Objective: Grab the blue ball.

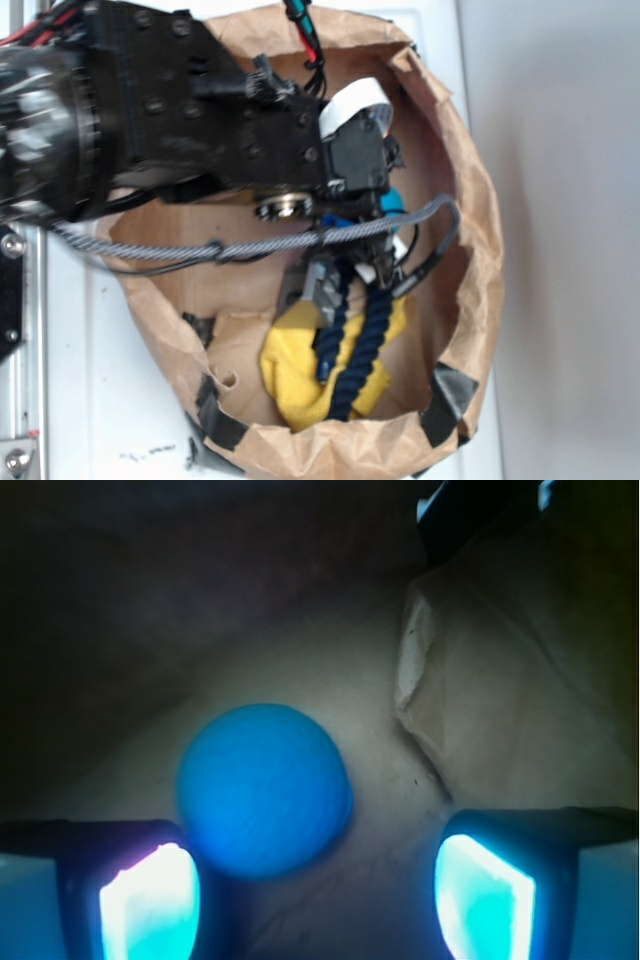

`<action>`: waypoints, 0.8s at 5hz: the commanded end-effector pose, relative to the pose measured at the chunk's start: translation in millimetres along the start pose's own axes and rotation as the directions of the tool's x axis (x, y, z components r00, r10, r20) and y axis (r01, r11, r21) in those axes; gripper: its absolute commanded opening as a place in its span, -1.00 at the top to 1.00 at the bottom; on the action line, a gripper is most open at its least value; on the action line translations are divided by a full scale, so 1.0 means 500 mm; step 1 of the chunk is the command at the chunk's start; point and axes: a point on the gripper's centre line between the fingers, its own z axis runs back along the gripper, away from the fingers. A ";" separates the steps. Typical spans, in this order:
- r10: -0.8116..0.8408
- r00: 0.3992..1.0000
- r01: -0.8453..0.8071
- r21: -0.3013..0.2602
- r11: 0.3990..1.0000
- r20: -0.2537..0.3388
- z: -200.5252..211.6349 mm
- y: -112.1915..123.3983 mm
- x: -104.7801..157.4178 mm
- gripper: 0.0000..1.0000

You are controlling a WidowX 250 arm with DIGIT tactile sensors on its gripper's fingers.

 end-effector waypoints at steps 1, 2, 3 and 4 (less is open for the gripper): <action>0.050 0.993 -0.053 0.028 0.998 0.106 0.004 0.014 0.089 -1.00; 0.053 0.993 -0.059 0.052 0.997 0.101 -0.023 0.005 0.084 -1.00; 0.063 0.991 -0.075 0.104 0.992 0.117 -0.031 0.006 0.066 1.00; 0.063 0.989 -0.081 0.134 0.988 0.132 -0.038 0.013 0.060 1.00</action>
